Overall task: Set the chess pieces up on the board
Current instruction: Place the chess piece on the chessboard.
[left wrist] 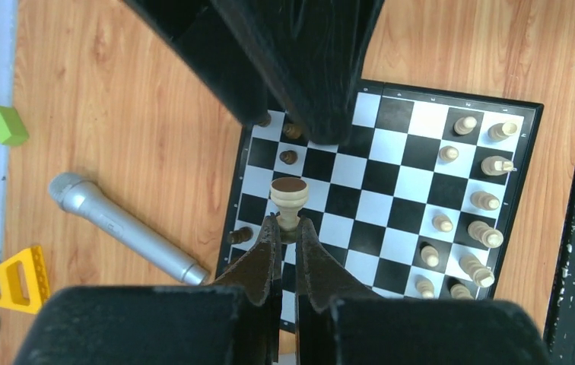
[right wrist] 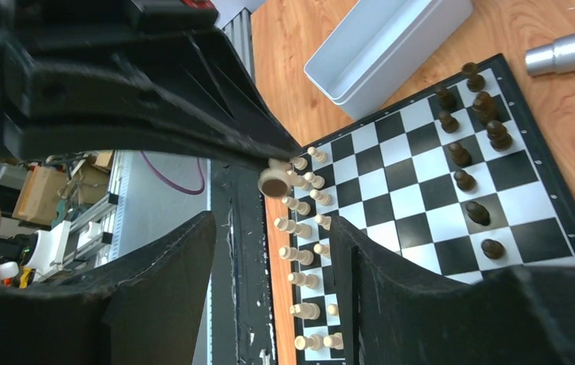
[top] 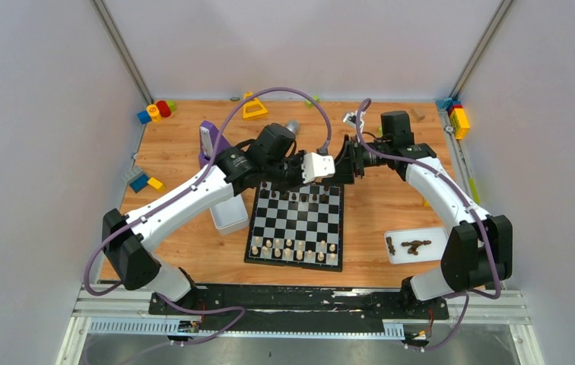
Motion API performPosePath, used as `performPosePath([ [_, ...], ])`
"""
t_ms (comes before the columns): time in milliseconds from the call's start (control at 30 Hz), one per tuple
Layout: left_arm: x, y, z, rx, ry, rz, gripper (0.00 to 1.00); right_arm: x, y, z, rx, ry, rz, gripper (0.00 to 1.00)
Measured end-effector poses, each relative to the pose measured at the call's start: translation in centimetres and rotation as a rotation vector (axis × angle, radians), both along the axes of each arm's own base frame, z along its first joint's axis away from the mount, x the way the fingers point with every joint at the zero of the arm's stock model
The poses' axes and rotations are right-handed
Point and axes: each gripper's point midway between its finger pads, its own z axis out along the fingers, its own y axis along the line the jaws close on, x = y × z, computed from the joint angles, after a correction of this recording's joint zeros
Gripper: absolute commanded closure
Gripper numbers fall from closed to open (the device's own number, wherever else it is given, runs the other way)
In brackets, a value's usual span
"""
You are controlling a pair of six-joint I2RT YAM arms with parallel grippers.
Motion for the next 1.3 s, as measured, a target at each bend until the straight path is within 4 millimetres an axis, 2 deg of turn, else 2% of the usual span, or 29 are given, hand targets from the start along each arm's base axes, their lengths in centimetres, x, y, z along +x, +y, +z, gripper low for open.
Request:
performPosePath([
  [133,-0.1,-0.5,-1.1,0.034,0.011,0.015,0.96,-0.4,1.1,0.2,0.002,0.003,0.034,0.43],
  [267,0.0,-0.5,-1.3,0.044,0.007,0.029,0.96,-0.3,1.8,0.3,-0.001,-0.002,0.048,0.45],
  [500,-0.2,-0.7,-1.3,0.048,0.002,0.034,0.96,0.4,2.7,-1.2,-0.035,0.025,0.041,0.48],
  [700,-0.2,-0.7,-1.3,0.052,-0.002,0.039,0.96,0.3,3.2,-1.8,-0.053,0.032,0.042,0.59],
  [967,-0.1,-0.6,-1.3,0.055,-0.004,0.045,0.94,0.1,3.6,-1.7,-0.055,0.027,0.052,0.85],
  [1100,0.0,-0.5,-1.3,0.058,-0.009,0.051,0.88,0.2,3.6,-1.7,-0.056,0.025,0.053,0.96],
  [1167,0.0,-0.5,-1.3,0.06,-0.01,0.055,0.81,0.2,3.6,-1.8,-0.057,0.024,0.053,1.0],
  [1300,0.1,-0.5,-1.3,0.063,-0.014,0.064,0.66,0.2,3.6,-1.9,-0.062,0.021,0.053,1.0],
])
